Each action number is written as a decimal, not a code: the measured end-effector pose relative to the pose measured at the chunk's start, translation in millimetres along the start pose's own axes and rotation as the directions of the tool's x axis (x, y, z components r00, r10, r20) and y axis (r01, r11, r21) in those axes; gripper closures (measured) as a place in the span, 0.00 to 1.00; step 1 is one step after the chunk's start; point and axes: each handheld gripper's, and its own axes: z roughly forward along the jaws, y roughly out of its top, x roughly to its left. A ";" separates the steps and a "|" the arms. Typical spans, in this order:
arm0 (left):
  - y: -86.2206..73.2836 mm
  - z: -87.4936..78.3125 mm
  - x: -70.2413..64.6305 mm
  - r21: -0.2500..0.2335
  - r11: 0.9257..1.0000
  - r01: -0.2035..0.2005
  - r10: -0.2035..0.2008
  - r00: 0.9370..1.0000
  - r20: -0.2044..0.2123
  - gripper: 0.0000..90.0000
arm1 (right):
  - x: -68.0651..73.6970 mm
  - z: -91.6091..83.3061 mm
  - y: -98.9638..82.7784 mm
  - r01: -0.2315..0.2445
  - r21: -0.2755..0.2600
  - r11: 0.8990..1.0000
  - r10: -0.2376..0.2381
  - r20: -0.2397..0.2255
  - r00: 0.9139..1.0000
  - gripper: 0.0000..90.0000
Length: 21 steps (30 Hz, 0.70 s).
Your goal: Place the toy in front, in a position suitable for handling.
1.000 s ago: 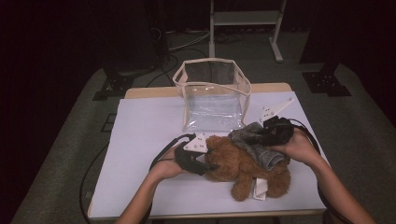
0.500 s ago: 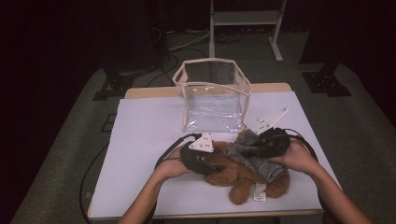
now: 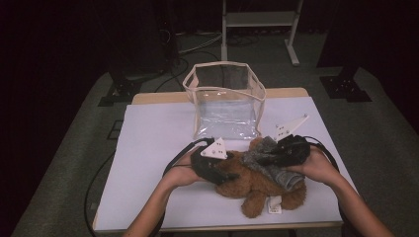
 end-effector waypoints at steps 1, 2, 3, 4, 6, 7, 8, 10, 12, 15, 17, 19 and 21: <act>0.2 2.3 -0.1 0.015 1.000 0.001 -0.001 1.000 0.015 0.39 | 2.2 0.9 -0.3 0.010 0.004 1.000 -0.010 -0.006 1.000 0.89; -0.8 5.8 -1.2 0.035 0.999 0.000 -0.001 1.000 0.027 0.41 | 4.2 1.0 -0.4 0.012 0.006 1.000 -0.012 -0.009 1.000 0.89; -2.6 9.0 -2.5 0.044 0.999 0.000 -0.001 0.999 0.032 0.41 | 4.4 0.1 -0.5 0.019 0.004 1.000 -0.019 -0.009 1.000 0.89; -4.1 10.9 -3.2 0.048 0.999 0.003 -0.005 0.999 0.040 0.41 | 3.9 -1.7 -0.5 0.017 0.000 1.000 -0.017 -0.004 1.000 0.89; -5.7 12.1 -4.2 0.053 0.999 0.000 -0.002 0.999 0.039 0.42 | 0.0 -6.8 -0.1 0.011 -0.009 1.000 -0.011 0.011 1.000 0.89; -5.5 11.6 -4.6 0.055 0.998 -0.001 -0.001 0.999 0.037 0.43 | -3.2 -10.6 0.4 0.000 -0.014 1.000 0.000 0.025 1.000 0.89; -5.3 11.1 -4.8 0.061 0.998 -0.005 0.003 0.999 0.038 0.43 | -7.8 -14.4 0.6 -0.007 -0.025 1.000 0.008 0.032 0.999 0.89; -5.3 10.6 -4.9 0.063 0.998 -0.008 0.005 0.999 0.040 0.44 | -18.5 -22.2 -0.2 -0.027 -0.037 0.999 0.030 0.058 0.998 0.89; -5.6 9.5 -4.0 0.067 0.998 -0.014 0.012 0.999 0.043 0.44 | -30.7 -29.2 -3.9 -0.062 -0.053 0.997 0.065 0.068 0.996 0.89; -5.5 7.8 -2.1 0.053 0.999 -0.008 0.005 0.999 0.045 0.43 | -39.3 -27.7 -14.1 -0.096 -0.048 0.994 0.099 0.044 0.994 0.89; -3.7 5.4 0.4 0.042 0.999 0.002 -0.004 0.999 0.048 0.41 | -36.1 -21.5 -19.0 -0.102 -0.040 0.994 0.102 0.020 0.995 0.89; -0.9 1.9 2.3 0.023 1.000 0.013 -0.014 0.999 0.047 0.39 | -30.4 -17.1 -22.6 -0.094 -0.044 0.995 0.095 0.013 0.995 0.89; 2.8 -1.7 3.6 0.018 1.000 0.016 -0.016 0.999 0.034 0.37 | -24.2 -16.3 -26.1 -0.090 -0.065 0.994 0.090 0.001 0.996 0.89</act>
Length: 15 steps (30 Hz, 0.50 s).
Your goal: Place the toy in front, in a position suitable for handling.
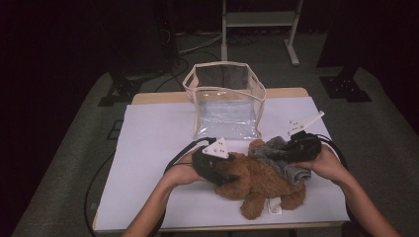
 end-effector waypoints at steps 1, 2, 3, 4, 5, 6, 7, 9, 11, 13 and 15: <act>1.8 -1.7 0.6 0.002 1.000 -0.002 0.002 1.000 -0.005 0.36 | 3.8 0.2 -2.1 0.002 -0.004 1.000 -0.002 -0.007 1.000 0.89; 3.4 -2.5 1.2 -0.003 1.000 -0.002 0.002 1.000 -0.006 0.35 | 7.9 0.9 -4.2 0.008 -0.012 1.000 -0.008 -0.015 1.000 0.89; 5.1 -2.9 2.1 -0.005 1.000 0.000 0.000 1.000 -0.005 0.35 | 12.3 2.1 -6.2 0.015 -0.019 1.000 -0.016 -0.026 1.000 0.89; 6.5 -2.4 2.8 -0.004 1.000 0.000 0.000 1.000 -0.006 0.35 | 17.2 3.4 -7.8 0.027 -0.022 0.999 -0.027 -0.036 0.999 0.89; 7.3 -0.5 2.2 -0.003 1.000 0.006 -0.006 1.000 -0.001 0.35 | 22.9 4.6 -9.1 0.037 -0.026 0.999 -0.038 -0.041 0.998 0.89; 7.4 2.2 0.8 0.010 1.000 0.002 -0.002 1.000 0.005 0.35 | 28.3 5.4 -10.3 0.051 -0.032 0.998 -0.052 -0.044 0.998 0.89; 6.8 5.8 -1.4 0.031 1.000 -0.001 0.000 1.000 0.012 0.35 | 33.4 5.6 -11.7 0.061 -0.038 0.997 -0.063 -0.051 0.997 0.89; 4.1 13.2 -7.9 0.055 0.998 -0.006 0.003 0.999 0.053 0.35 | 41.8 5.1 -15.3 0.078 -0.047 0.996 -0.081 -0.056 0.995 0.89; 2.4 17.9 -14.8 0.068 0.997 -0.025 0.019 0.996 0.086 0.40 | 46.8 3.0 -19.3 0.084 -0.053 0.995 -0.088 -0.076 0.993 0.89; 2.8 19.9 -20.5 0.076 0.996 -0.044 0.037 0.995 0.088 0.41 | 49.4 -0.8 -20.5 0.099 -0.053 0.994 -0.103 -0.091 0.990 0.89; 3.9 19.6 -22.3 0.089 0.995 -0.045 0.038 0.996 0.075 0.42 | 48.2 -8.0 -16.9 0.109 -0.069 0.992 -0.114 -0.066 0.991 0.89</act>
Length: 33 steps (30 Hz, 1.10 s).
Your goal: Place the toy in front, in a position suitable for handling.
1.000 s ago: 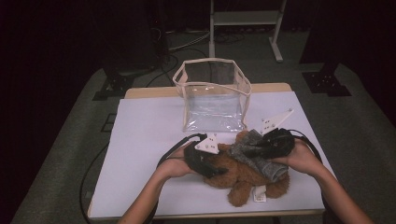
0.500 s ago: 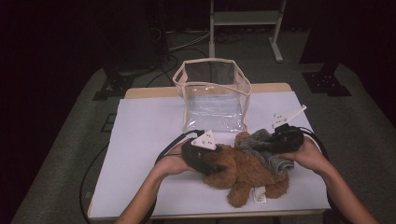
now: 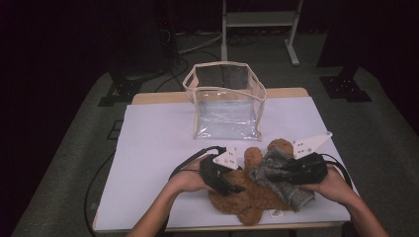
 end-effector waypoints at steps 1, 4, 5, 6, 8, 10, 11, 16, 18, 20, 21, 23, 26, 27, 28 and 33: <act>-0.5 -0.4 0.0 0.001 1.000 0.001 -0.001 1.000 -0.002 0.42 | -1.8 -2.2 1.6 0.002 -0.007 1.000 -0.002 0.011 1.000 0.89; -3.5 -2.4 -0.5 -0.016 1.000 0.013 -0.013 1.000 0.000 0.42 | -12.4 -7.5 5.0 -0.013 -0.036 0.999 0.015 0.051 0.999 0.89; -4.6 -3.8 -0.2 -0.022 1.000 0.014 -0.014 1.000 -0.001 0.41 | -14.8 -6.6 4.0 -0.019 -0.032 0.999 0.021 0.048 0.999 0.89; -5.8 -5.5 0.2 -0.029 0.999 0.022 -0.022 1.000 -0.004 0.40 | -16.7 -3.9 1.9 -0.029 -0.022 0.999 0.030 0.043 0.999 0.89; -9.0 -9.4 0.5 -0.047 0.998 0.035 -0.035 0.999 -0.004 0.33 | -17.0 1.8 -3.1 -0.038 -0.011 0.999 0.039 0.036 0.999 0.89; -13.2 -13.4 0.3 -0.062 0.997 0.037 -0.037 0.999 0.000 0.28 | -15.3 2.9 -6.5 -0.036 -0.014 0.999 0.036 0.034 0.999 0.89; -15.2 -15.0 -0.1 -0.062 0.997 0.048 -0.048 0.999 -0.002 0.25 | -14.2 2.6 -7.9 -0.038 -0.018 0.999 0.038 0.031 0.999 0.89; -27.7 -17.2 -2.2 -0.065 0.993 0.094 -0.094 0.996 0.012 0.14 | -8.9 1.3 -13.8 -0.034 -0.021 0.999 0.034 0.024 0.999 0.89; -33.5 -13.4 -3.2 -0.077 0.988 0.132 -0.129 0.991 0.032 0.10 | -7.1 0.8 -16.5 -0.032 -0.028 0.999 0.033 0.019 0.999 0.89; -35.9 -10.3 -4.5 -0.091 0.986 0.138 -0.136 0.990 0.031 0.06 | -5.7 0.7 -19.1 -0.037 -0.037 0.999 0.037 0.013 0.999 0.89; -35.6 -8.3 -4.9 -0.093 0.986 0.137 -0.135 0.990 0.028 0.05 | -5.7 0.7 -20.0 -0.037 -0.040 0.999 0.038 0.011 0.999 0.89; -33.5 -5.3 -5.1 -0.085 0.988 0.130 -0.129 0.991 0.017 0.02 | -6.1 0.7 -22.0 -0.044 -0.045 0.998 0.044 0.010 0.999 0.89; -28.0 2.8 -2.1 -0.059 0.993 0.100 -0.101 0.995 -0.007 0.00 | -6.7 1.0 -22.6 -0.049 -0.042 0.998 0.050 0.012 0.999 0.89; -26.2 5.7 -1.8 -0.057 0.994 0.098 -0.098 0.995 -0.003 0.00 | -7.0 1.5 -22.3 -0.047 -0.040 0.998 0.048 0.016 0.999 0.89; -23.3 10.4 -2.0 -0.039 0.996 0.085 -0.085 0.996 0.009 0.02 | -7.2 1.8 -22.0 -0.048 -0.040 0.998 0.049 0.014 0.999 0.89; -10.3 8.4 -0.2 0.042 0.999 0.002 0.000 0.999 -0.048 0.33 | -7.5 2.0 -24.7 -0.059 -0.048 0.997 0.060 0.023 0.998 0.89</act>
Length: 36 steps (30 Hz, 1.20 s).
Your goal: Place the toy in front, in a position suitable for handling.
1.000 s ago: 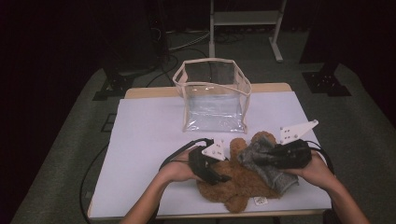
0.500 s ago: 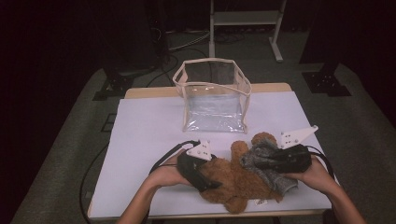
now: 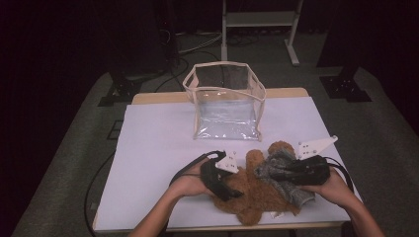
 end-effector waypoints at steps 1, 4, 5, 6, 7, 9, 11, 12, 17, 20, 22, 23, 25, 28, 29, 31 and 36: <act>1.5 -2.0 0.6 0.002 1.000 -0.005 0.005 1.000 -0.007 0.39 | -1.2 -0.9 -0.6 -0.006 -0.011 1.000 0.006 0.005 1.000 0.89; 6.2 -6.5 6.3 0.025 0.999 -0.034 0.035 0.998 -0.047 0.47 | -4.2 -2.4 2.5 -0.013 -0.032 0.999 0.014 0.032 0.999 0.89; 7.6 -8.4 9.6 0.036 0.998 -0.044 0.046 0.997 -0.069 0.48 | -5.7 -2.8 4.9 -0.014 -0.035 0.999 0.015 0.040 0.999 0.89; 9.1 -10.3 13.1 0.049 0.997 -0.052 0.056 0.995 -0.088 0.49 | -7.5 -2.6 7.5 -0.013 -0.037 0.999 0.015 0.042 0.999 0.89; 10.8 -12.6 17.2 0.066 0.996 -0.060 0.067 0.992 -0.103 0.50 | -9.0 -1.8 10.3 -0.012 -0.040 0.999 0.014 0.046 0.999 0.89; 13.5 -17.6 24.8 0.089 0.994 -0.067 0.080 0.986 -0.146 0.50 | -11.8 0.8 16.1 -0.009 -0.045 0.999 0.012 0.050 0.999 0.89; 14.2 -23.7 33.6 0.107 0.992 -0.063 0.082 0.981 -0.178 0.50 | -14.1 5.8 21.9 -0.001 -0.047 0.999 0.004 0.057 0.998 0.89; 13.4 -27.0 37.2 0.109 0.992 -0.058 0.078 0.979 -0.190 0.50 | -15.0 8.7 24.5 0.005 -0.040 0.999 -0.003 0.061 0.998 0.89; -1.0 -30.2 33.7 0.117 0.992 -0.050 0.067 0.986 -0.152 0.37 | -12.3 27.3 27.4 0.038 0.008 0.999 -0.038 0.021 0.999 0.89; -7.1 -30.7 27.3 0.076 0.996 -0.037 0.047 0.990 -0.134 0.27 | -5.8 35.9 22.5 0.050 0.025 0.998 -0.050 -0.016 0.999 0.89; -8.6 -32.4 23.0 0.059 0.997 -0.045 0.052 0.989 -0.139 0.27 | 0.1 37.8 20.0 0.058 0.030 0.998 -0.057 -0.026 0.998 0.89; -10.1 -33.1 19.2 0.056 0.996 -0.063 0.071 0.987 -0.141 0.30 | 2.7 37.5 19.0 0.061 0.034 0.998 -0.060 -0.027 0.998 0.89; -13.8 -33.6 13.5 0.056 0.994 -0.090 0.098 0.984 -0.148 0.37 | 7.6 36.1 18.3 0.065 0.045 0.997 -0.064 -0.038 0.997 0.89; -21.3 -35.5 6.6 0.035 0.995 -0.094 0.099 0.981 -0.165 0.41 | 12.8 28.3 24.7 0.089 0.058 0.994 -0.087 -0.028 0.996 0.89; -22.6 -35.8 5.4 0.027 0.995 -0.093 0.097 0.981 -0.168 0.41 | 12.3 23.4 29.5 0.099 0.055 0.994 -0.098 -0.016 0.995 0.89; -25.2 -36.8 3.1 0.014 0.995 -0.096 0.097 0.981 -0.171 0.41 | 8.9 15.6 36.9 0.111 0.049 0.993 -0.112 0.021 0.993 0.89; -28.1 -39.7 -0.9 0.000 0.996 -0.084 0.083 0.983 -0.164 0.41 | -12.7 4.6 50.7 0.076 0.033 0.997 -0.078 0.069 0.995 0.89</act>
